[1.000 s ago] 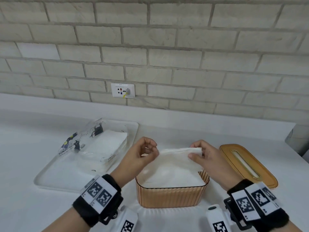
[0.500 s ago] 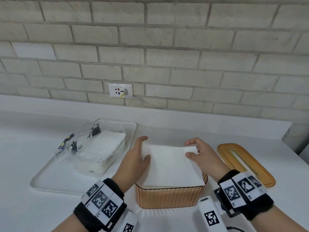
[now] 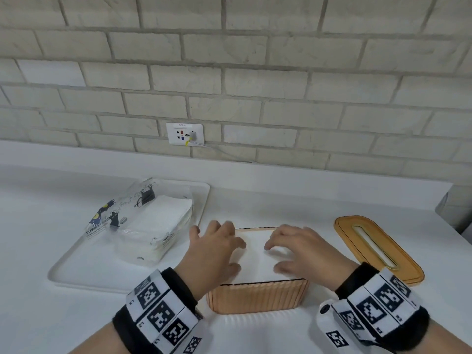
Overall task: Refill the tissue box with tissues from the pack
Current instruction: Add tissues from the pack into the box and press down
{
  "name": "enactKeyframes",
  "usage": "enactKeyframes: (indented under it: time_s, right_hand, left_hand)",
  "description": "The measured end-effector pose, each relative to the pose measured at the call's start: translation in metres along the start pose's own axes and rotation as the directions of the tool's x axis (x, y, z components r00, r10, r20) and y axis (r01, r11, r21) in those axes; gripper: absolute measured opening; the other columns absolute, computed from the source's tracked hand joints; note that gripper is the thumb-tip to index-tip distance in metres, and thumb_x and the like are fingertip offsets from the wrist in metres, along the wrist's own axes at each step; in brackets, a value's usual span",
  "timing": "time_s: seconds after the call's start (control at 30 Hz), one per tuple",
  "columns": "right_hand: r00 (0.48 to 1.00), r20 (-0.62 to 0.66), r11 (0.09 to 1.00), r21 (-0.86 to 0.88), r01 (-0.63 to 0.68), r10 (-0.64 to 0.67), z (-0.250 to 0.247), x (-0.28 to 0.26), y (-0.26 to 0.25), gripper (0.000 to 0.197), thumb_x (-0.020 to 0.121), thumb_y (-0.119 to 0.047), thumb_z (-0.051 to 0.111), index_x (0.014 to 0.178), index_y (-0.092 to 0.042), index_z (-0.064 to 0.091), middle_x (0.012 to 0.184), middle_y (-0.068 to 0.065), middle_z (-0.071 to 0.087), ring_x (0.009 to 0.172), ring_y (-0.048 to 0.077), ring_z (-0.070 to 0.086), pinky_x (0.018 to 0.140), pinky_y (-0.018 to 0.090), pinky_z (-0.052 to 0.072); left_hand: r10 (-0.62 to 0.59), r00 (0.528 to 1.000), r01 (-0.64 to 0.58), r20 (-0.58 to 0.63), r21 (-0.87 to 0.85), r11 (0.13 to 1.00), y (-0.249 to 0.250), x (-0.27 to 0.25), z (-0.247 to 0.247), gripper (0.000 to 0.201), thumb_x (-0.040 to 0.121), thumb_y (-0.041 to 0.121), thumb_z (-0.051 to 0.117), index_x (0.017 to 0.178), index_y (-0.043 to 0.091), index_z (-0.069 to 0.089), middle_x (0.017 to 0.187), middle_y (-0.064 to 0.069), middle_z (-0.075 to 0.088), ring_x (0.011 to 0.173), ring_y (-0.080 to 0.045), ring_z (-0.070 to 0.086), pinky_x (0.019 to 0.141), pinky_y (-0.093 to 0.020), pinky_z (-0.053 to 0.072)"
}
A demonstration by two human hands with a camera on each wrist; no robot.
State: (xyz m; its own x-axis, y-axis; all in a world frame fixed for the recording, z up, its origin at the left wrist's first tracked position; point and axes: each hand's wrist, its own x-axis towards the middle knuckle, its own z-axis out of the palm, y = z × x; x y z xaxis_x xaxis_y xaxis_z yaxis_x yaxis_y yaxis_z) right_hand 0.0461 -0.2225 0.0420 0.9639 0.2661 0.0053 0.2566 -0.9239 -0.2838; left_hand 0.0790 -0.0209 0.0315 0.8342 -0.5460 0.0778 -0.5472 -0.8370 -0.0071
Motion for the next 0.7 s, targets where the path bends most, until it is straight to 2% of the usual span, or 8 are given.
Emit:
enactKeyframes:
  time_s: [0.1,0.27,0.33,0.4,0.47,0.5,0.63,0.7]
  right_hand:
    - [0.990,0.139,0.999,-0.002,-0.038,0.037,0.008,0.003,0.008,0.048,0.081,-0.042,0.066,0.127,-0.042,0.050,0.129,-0.021,0.043,0.123,0.002,0.039,0.112,0.041,0.015]
    - [0.982,0.185,0.998,0.051,-0.042,0.031,0.011,0.009,0.019,0.048,0.077,-0.050,0.067,0.122,-0.044,0.054,0.129,-0.023,0.049,0.122,0.003,0.043,0.110,0.044,0.026]
    - [0.998,0.065,0.995,0.095,-0.021,0.015,0.007,0.009,0.019,0.036,0.080,-0.047,0.065,0.115,-0.039,0.060,0.121,-0.020,0.055,0.116,0.005,0.047,0.106,0.040,0.032]
    - [0.987,-0.155,0.989,0.149,-0.013,0.036,0.005,0.010,0.019,0.026,0.089,-0.038,0.058,0.113,-0.032,0.062,0.114,-0.015,0.056,0.111,0.008,0.048,0.100,0.037,0.038]
    - [0.959,-0.261,0.980,0.191,-0.058,0.108,0.006,0.012,0.022,0.027,0.096,-0.030,0.048,0.120,-0.025,0.057,0.116,-0.008,0.051,0.112,0.010,0.044,0.099,0.032,0.038]
    - [0.957,-0.247,0.967,0.237,-0.094,0.153,0.008,0.013,0.023,0.029,0.097,-0.029,0.043,0.123,-0.022,0.054,0.118,-0.005,0.048,0.112,0.010,0.043,0.098,0.028,0.038]
    - [0.950,-0.046,0.843,0.475,-0.251,0.308,0.017,0.024,0.027,0.030,0.101,-0.030,0.030,0.118,-0.016,0.050,0.103,-0.004,0.050,0.083,0.002,0.045,0.069,0.012,0.035]
    - [0.930,-0.004,0.794,0.523,-0.312,0.368,0.023,0.026,0.029,0.030,0.102,-0.028,0.025,0.111,-0.015,0.051,0.089,-0.011,0.050,0.076,-0.001,0.044,0.063,0.012,0.031]
  left_hand:
    - [-0.018,0.985,0.032,0.172,-0.079,0.996,-0.005,0.004,0.005,0.045,0.089,0.048,0.053,0.133,0.040,0.046,0.129,0.011,0.042,0.117,-0.011,0.045,0.104,-0.047,0.018]
    - [0.036,0.959,-0.001,0.282,-0.123,0.992,-0.011,0.009,0.000,0.042,0.090,0.048,0.054,0.131,0.039,0.050,0.124,0.012,0.047,0.107,-0.011,0.055,0.098,-0.041,0.024]
    - [0.063,0.987,-0.022,0.148,-0.262,0.965,-0.021,0.014,-0.005,0.030,0.092,0.041,0.054,0.122,0.034,0.058,0.118,0.012,0.054,0.102,-0.008,0.055,0.097,-0.035,0.034]
    - [-0.045,0.994,-0.004,-0.102,-0.438,0.899,-0.036,0.023,-0.010,0.019,0.093,0.024,0.055,0.108,0.025,0.066,0.104,0.008,0.060,0.088,-0.009,0.056,0.088,-0.031,0.046]
    - [-0.245,0.927,0.078,-0.285,-0.491,0.868,-0.061,0.037,-0.013,0.020,0.090,0.010,0.054,0.101,0.016,0.069,0.098,0.000,0.063,0.082,-0.017,0.057,0.078,-0.031,0.046]
    - [-0.337,0.893,0.162,-0.297,-0.486,0.859,-0.079,0.045,-0.011,0.021,0.090,0.008,0.053,0.102,0.013,0.069,0.100,-0.005,0.063,0.086,-0.021,0.058,0.077,-0.030,0.045]
    - [-0.630,0.776,0.622,0.041,-0.222,0.751,-0.152,0.064,0.007,0.041,0.092,0.034,0.055,0.124,0.008,0.057,0.127,-0.015,0.057,0.114,-0.033,0.055,0.096,-0.041,0.046]
    - [-0.684,0.703,0.704,0.192,-0.051,0.709,-0.169,0.059,0.017,0.050,0.093,0.043,0.053,0.123,0.004,0.056,0.127,-0.014,0.059,0.117,-0.031,0.055,0.097,-0.036,0.045]
